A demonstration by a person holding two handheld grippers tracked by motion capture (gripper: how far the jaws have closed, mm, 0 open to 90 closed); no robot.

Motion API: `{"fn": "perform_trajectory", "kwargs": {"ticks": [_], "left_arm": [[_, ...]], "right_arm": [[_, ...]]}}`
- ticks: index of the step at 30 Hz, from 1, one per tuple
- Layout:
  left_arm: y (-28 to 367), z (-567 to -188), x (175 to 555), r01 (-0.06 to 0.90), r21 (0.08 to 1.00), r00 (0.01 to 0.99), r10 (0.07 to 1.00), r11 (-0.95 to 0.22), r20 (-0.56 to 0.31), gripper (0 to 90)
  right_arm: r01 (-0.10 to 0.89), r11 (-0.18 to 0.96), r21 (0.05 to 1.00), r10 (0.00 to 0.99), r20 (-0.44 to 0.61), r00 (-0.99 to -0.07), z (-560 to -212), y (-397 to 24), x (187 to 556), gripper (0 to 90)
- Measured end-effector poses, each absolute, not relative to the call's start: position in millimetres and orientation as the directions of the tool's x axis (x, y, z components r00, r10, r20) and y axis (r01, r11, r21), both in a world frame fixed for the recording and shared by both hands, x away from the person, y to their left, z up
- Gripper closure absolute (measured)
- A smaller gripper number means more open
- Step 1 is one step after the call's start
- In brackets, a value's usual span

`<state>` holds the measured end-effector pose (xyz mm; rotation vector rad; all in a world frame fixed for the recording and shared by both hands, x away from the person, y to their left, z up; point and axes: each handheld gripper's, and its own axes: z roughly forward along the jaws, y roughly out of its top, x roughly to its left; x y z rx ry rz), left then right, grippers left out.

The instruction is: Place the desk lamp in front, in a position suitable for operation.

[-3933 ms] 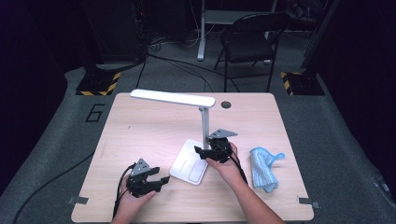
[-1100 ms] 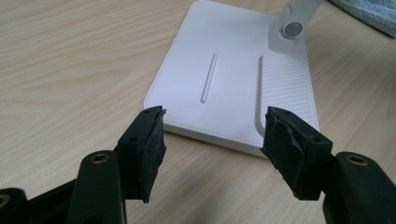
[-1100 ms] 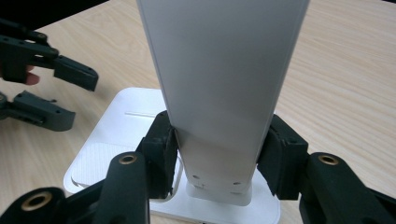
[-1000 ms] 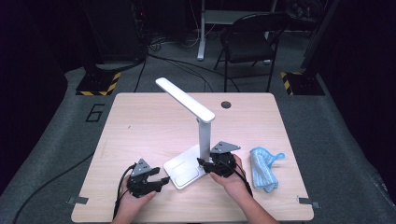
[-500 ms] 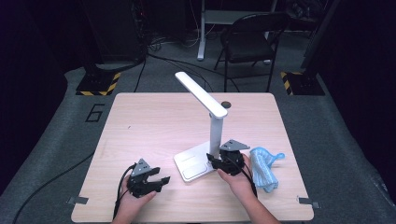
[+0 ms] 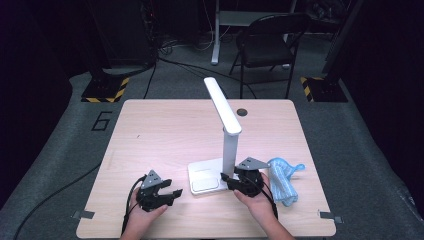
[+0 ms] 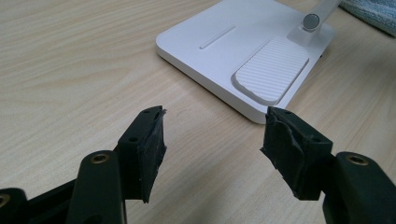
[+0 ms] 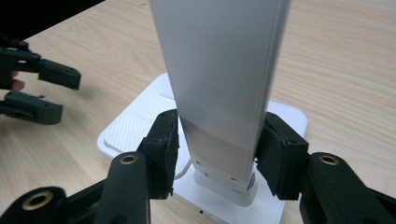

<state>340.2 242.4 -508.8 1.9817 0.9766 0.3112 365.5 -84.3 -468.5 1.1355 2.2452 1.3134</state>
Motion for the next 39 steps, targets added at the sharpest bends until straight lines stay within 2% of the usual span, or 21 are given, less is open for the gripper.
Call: {"fn": "perform_trajectory", "kwargs": {"ticks": [6, 12, 17, 21, 29, 39], "left_arm": [[241.5, -509.1, 340.3, 0.516, 0.801, 0.659, 0.737, -0.303, -0.146, 38.0], [241.4, -509.1, 340.2, 0.516, 0.802, 0.660, 0.737, -0.302, -0.147, 38.1], [242.0, -508.9, 340.1, 0.514, 0.802, 0.661, 0.736, -0.305, -0.144, 38.0], [241.6, -509.4, 340.0, 0.511, 0.805, 0.658, 0.740, -0.300, -0.142, 38.1], [241.2, -509.0, 340.1, 0.517, 0.800, 0.660, 0.737, -0.305, -0.146, 38.1], [237.5, -508.7, 337.6, 0.496, 0.808, 0.672, 0.730, -0.318, -0.125, 38.1]], "right_arm": [[0.459, 0.297, 0.837, 0.725, 0.116, -0.679, -468.5, -77.0, 353.9, 52.2], [0.458, 0.307, 0.834, 0.698, 0.129, -0.704, -468.3, -69.3, 346.4, 57.1], [0.430, 0.330, 0.840, 0.672, 0.111, -0.732, -469.1, -61.3, 342.4, 66.1], [0.415, 0.351, 0.840, 0.650, 0.101, -0.753, -469.0, -57.3, 341.8, 70.0], [0.381, 0.373, 0.846, 0.624, 0.075, -0.778, -468.8, -45.1, 340.6, 70.9], [0.376, 0.368, 0.850, 0.591, 0.098, -0.801, -465.1, -21.4, 338.6, 72.6]]}}
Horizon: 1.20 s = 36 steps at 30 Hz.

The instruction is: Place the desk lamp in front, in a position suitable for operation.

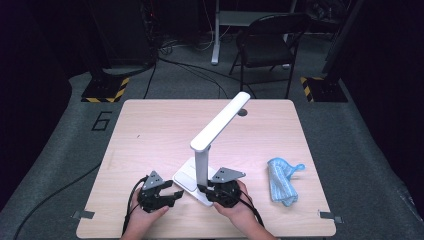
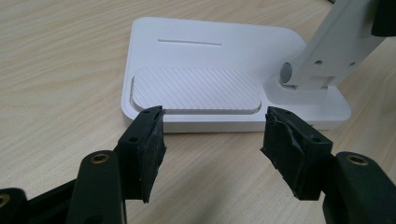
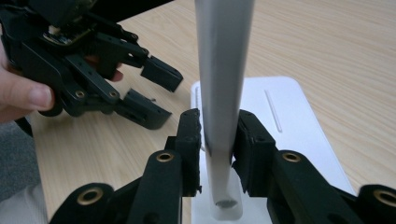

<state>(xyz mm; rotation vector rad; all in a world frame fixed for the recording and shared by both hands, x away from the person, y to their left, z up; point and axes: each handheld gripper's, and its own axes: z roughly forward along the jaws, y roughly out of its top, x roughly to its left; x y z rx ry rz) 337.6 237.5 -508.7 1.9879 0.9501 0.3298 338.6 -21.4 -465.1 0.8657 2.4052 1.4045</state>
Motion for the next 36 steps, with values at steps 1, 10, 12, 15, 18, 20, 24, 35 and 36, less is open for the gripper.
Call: {"fn": "perform_trajectory", "kwargs": {"ticks": [1, 10, 12, 15, 18, 20, 24, 35, 36], "left_arm": [[237.5, -508.7, 337.6, 0.496, 0.808, 0.672, 0.730, -0.318, -0.125, 38.1], [234.8, -502.9, 330.0, 0.485, 0.807, 0.710, 0.690, -0.337, -0.139, 38.1], [233.1, -499.0, 324.4, 0.475, 0.813, 0.725, 0.673, -0.336, -0.145, 38.1], [228.2, -496.8, 321.2, 0.463, 0.826, 0.728, 0.670, -0.322, -0.147, 38.0], [216.5, -493.7, 315.6, 0.451, 0.822, 0.754, 0.641, -0.347, -0.143, 37.8], [208.8, -492.1, 313.4, 0.444, 0.824, 0.762, 0.632, -0.352, -0.141, 37.7], [201.2, -486.3, 313.3, 0.442, 0.827, 0.762, 0.633, -0.348, -0.141, 37.7], [186.5, -456.3, 317.1, 0.421, 0.849, 0.758, 0.638, -0.319, -0.136, 41.3], [186.5, -456.3, 317.1, 0.421, 0.849, 0.758, 0.638, -0.319, -0.136, 42.0]], "right_arm": [[0.374, 0.361, 0.854, 0.586, 0.103, -0.803, -465.0, -19.2, 338.5, 72.6], [0.365, 0.368, 0.855, 0.556, 0.112, -0.824, -463.9, -1.6, 334.2, 68.2], [0.361, 0.360, 0.860, 0.544, 0.121, -0.830, -464.1, -2.1, 333.1, 61.0], [0.367, 0.359, 0.858, 0.548, 0.124, -0.827, -463.6, -4.7, 331.3, 57.3], [0.380, 0.342, 0.859, 0.564, 0.136, -0.815, -463.2, -15.6, 328.1, 51.4], [0.380, 0.338, 0.861, 0.567, 0.136, -0.812, -462.9, -24.5, 326.2, 48.6], [0.384, 0.336, 0.860, 0.569, 0.139, -0.810, -462.6, -38.3, 321.9, 46.2], [0.364, 0.327, 0.872, 0.627, 0.088, -0.774, -465.9, -83.8, 311.6, 42.8], [0.367, 0.322, 0.873, 0.631, 0.091, -0.771, -467.2, -85.8, 311.4, 42.7]]}}
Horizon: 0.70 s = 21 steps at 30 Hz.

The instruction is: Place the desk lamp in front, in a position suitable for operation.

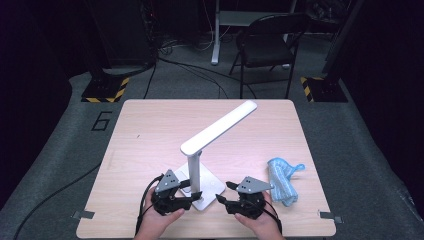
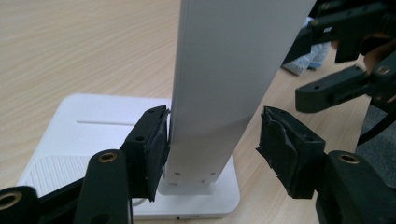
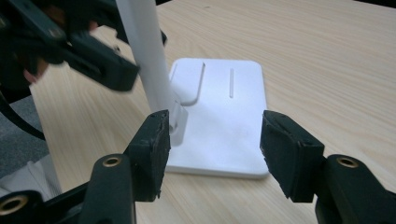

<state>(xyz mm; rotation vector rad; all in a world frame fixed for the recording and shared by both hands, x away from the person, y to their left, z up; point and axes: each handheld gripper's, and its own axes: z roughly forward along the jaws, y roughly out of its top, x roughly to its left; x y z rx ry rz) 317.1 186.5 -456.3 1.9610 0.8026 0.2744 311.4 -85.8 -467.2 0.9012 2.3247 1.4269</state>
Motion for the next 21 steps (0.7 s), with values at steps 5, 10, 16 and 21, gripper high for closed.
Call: {"fn": "perform_trajectory", "kwargs": {"ticks": [5, 10, 16, 21], "left_arm": [[186.0, -442.8, 321.4, 0.421, 0.860, 0.752, 0.641, -0.289, -0.153, 41.9], [182.5, -428.2, 326.8, 0.404, 0.864, 0.758, 0.639, -0.300, -0.132, 41.7], [177.2, -410.7, 328.2, 0.419, 0.864, 0.751, 0.642, -0.280, -0.156, 42.5], [175.7, -403.9, 331.5, 0.421, 0.861, 0.748, 0.645, -0.286, -0.152, 42.9]], "right_arm": [[0.392, 0.309, 0.867, 0.654, 0.106, -0.749, -470.6, -96.1, 312.0, 42.7], [0.393, 0.284, 0.875, 0.670, 0.112, -0.734, -468.4, -103.1, 314.6, 42.5], [0.417, 0.255, 0.872, 0.703, 0.130, -0.700, -472.0, -113.2, 317.7, 42.1], [0.428, 0.251, 0.868, 0.717, 0.130, -0.684, -475.0, -118.4, 320.1, 41.9]]}}
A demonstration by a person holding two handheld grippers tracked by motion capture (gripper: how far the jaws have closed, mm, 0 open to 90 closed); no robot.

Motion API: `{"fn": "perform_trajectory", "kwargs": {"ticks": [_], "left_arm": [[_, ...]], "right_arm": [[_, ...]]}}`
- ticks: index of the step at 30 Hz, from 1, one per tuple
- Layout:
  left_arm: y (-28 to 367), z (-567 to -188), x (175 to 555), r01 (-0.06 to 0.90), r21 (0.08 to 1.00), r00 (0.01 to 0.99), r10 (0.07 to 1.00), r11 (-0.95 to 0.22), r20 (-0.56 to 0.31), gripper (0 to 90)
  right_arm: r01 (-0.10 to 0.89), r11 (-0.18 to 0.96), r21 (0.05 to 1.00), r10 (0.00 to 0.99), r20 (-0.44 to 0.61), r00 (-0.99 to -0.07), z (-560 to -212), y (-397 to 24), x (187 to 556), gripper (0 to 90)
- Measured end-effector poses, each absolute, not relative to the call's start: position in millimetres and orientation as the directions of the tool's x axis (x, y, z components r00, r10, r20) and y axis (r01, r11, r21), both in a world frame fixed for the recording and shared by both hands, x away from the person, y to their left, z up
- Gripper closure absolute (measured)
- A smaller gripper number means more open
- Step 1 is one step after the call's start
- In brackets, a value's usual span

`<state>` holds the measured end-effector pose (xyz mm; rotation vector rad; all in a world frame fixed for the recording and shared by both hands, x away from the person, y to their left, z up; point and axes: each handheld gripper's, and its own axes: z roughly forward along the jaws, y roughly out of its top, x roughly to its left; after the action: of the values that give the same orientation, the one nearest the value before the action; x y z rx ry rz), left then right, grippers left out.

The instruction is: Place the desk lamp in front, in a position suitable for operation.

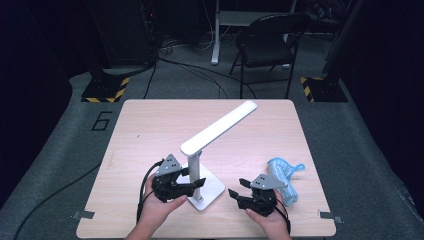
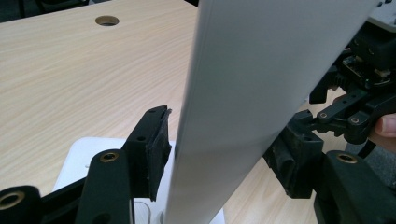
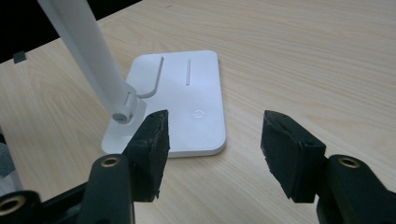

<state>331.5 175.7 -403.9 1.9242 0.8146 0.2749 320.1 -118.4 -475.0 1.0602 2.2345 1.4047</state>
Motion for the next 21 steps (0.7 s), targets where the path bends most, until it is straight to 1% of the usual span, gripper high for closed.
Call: {"fn": "perform_trajectory", "kwargs": {"ticks": [2, 5, 8, 11, 14, 16, 18, 21], "left_arm": [[175.6, -402.2, 333.1, 0.415, 0.860, 0.755, 0.639, -0.296, -0.145, 43.5], [170.6, -401.4, 333.3, 0.416, 0.863, 0.751, 0.643, -0.285, -0.150, 47.5], [167.2, -400.7, 330.9, 0.397, 0.867, 0.742, 0.661, -0.301, -0.110, 48.9], [167.5, -400.4, 329.7, 0.392, 0.866, 0.744, 0.660, -0.311, -0.100, 50.2], [166.8, -400.5, 329.2, 0.369, 0.869, 0.752, 0.656, -0.330, -0.070, 50.9], [166.9, -400.5, 330.0, 0.367, 0.869, 0.755, 0.652, -0.331, -0.071, 51.2], [166.9, -400.9, 330.8, 0.363, 0.870, 0.767, 0.637, -0.334, -0.076, 51.2], [166.6, -400.7, 331.1, 0.359, 0.868, 0.784, 0.616, -0.344, -0.080, 51.2]], "right_arm": [[0.431, 0.250, 0.867, 0.726, 0.127, -0.676, -475.9, -120.6, 321.1, 41.9], [0.439, 0.237, 0.867, 0.745, 0.128, -0.655, -477.5, -127.3, 326.3, 41.9], [0.438, 0.211, 0.874, 0.759, 0.135, -0.636, -475.8, -133.4, 328.5, 41.9], [0.434, 0.205, 0.877, 0.780, 0.122, -0.614, -473.0, -143.0, 330.8, 41.8], [0.439, 0.198, 0.876, 0.799, 0.116, -0.591, -472.0, -150.2, 332.6, 40.7], [0.476, 0.184, 0.860, 0.825, 0.128, -0.551, -472.6, -162.0, 338.2, 38.7], [0.490, 0.163, 0.856, 0.842, 0.138, -0.521, -473.0, -170.0, 340.5, 36.7], [0.494, 0.153, 0.856, 0.851, 0.139, -0.506, -472.3, -176.5, 341.7, 36.1]]}}
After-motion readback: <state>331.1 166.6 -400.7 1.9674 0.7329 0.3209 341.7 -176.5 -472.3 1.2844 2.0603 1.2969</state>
